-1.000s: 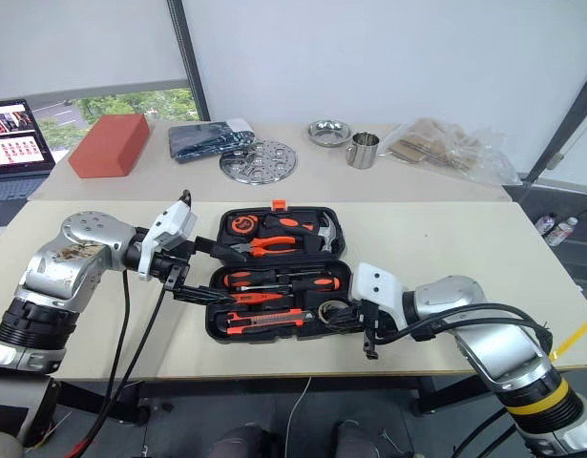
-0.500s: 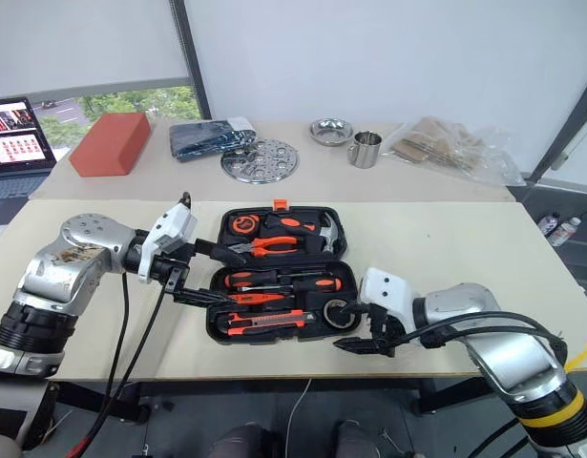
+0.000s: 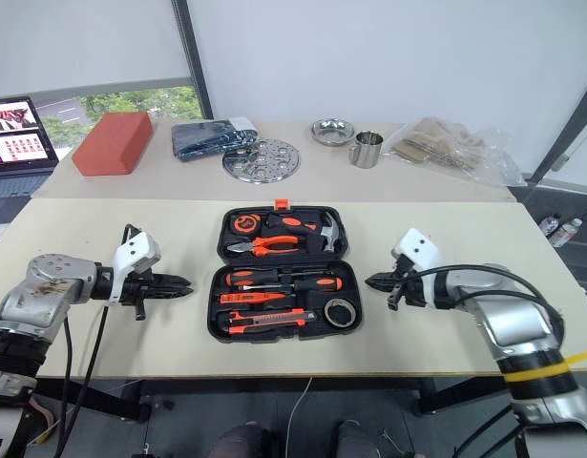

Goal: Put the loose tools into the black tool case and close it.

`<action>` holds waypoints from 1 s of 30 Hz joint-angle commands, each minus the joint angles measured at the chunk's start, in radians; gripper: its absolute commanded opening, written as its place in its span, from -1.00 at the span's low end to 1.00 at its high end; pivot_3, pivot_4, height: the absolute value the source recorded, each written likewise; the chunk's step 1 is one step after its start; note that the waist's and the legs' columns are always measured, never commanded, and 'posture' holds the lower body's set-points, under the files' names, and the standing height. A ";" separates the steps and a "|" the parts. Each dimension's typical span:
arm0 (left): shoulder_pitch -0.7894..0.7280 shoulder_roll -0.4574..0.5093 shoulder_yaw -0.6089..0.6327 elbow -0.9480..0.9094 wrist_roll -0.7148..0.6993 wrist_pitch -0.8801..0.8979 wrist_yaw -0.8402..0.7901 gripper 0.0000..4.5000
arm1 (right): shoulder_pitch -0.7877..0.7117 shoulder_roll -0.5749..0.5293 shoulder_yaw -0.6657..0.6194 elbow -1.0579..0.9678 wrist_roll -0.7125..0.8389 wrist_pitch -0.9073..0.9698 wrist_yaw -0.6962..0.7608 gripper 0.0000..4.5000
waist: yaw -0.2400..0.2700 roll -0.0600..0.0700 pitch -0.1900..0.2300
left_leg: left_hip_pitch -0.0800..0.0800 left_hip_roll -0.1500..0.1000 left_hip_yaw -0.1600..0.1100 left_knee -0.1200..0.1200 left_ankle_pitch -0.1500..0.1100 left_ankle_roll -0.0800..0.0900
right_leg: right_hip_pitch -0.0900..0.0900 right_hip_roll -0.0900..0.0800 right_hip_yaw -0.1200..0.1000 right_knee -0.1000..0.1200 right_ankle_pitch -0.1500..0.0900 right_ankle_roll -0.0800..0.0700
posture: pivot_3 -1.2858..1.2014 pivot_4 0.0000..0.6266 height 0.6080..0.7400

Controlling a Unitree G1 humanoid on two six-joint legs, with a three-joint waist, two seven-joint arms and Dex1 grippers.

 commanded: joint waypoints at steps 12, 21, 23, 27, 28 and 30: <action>0.111 0.048 -0.040 -0.266 -0.082 0.077 -0.183 -0.97 | 0.081 -0.048 0.081 -0.299 0.020 -0.016 0.215 -1.00 | -0.015 0.000 0.000 | -0.005 0.000 0.002 -0.003 0.000 -0.001 | -0.007 0.002 -0.001 0.001 -0.002 0.002 | 0.03 -0.52 0.91; 0.172 0.123 -0.033 -0.142 0.016 -0.032 -0.152 -0.97 | 0.220 -0.074 -0.003 -0.262 -0.077 -0.011 0.052 -1.00 | -0.017 0.000 -0.001 | -0.003 0.000 0.003 -0.001 0.000 -0.002 | -0.007 0.000 0.001 0.002 -0.004 0.005 | 0.03 -0.52 0.91; 0.146 0.139 -0.021 -0.062 0.028 -0.025 -0.130 -0.87 | 0.262 -0.103 -0.085 -0.272 -0.033 0.036 0.047 -0.87 | -0.014 0.001 -0.001 | 0.001 0.000 0.002 -0.001 -0.001 -0.003 | -0.003 -0.001 0.002 0.002 -0.004 0.005 | 0.03 -0.52 0.91; 0.019 0.115 0.019 0.081 -0.015 0.124 -0.080 -0.34 | 0.269 -0.107 -0.228 -0.307 0.097 0.172 0.034 -0.35 | -0.004 0.001 -0.001 | 0.006 0.001 0.001 -0.002 -0.005 -0.010 | 0.001 -0.001 0.001 0.002 -0.004 0.004 | 0.03 -0.52 0.91; -0.015 0.101 0.028 0.108 -0.023 0.154 -0.065 -0.17 | 0.254 -0.097 -0.247 -0.310 0.122 0.208 0.025 -0.19 | -0.005 0.001 -0.001 | 0.006 0.002 0.001 -0.002 -0.005 -0.010 | 0.002 -0.001 0.001 0.002 -0.004 0.004 | 0.03 -0.52 0.91; -0.127 0.049 0.060 0.168 -0.067 0.288 -0.016 0.11 | 0.172 -0.046 -0.291 -0.297 0.205 0.331 -0.019 0.10 | -0.006 0.000 0.000 | 0.006 0.002 0.000 -0.002 -0.003 -0.013 | 0.001 -0.001 0.001 0.003 -0.001 0.002 | 0.03 -0.52 0.91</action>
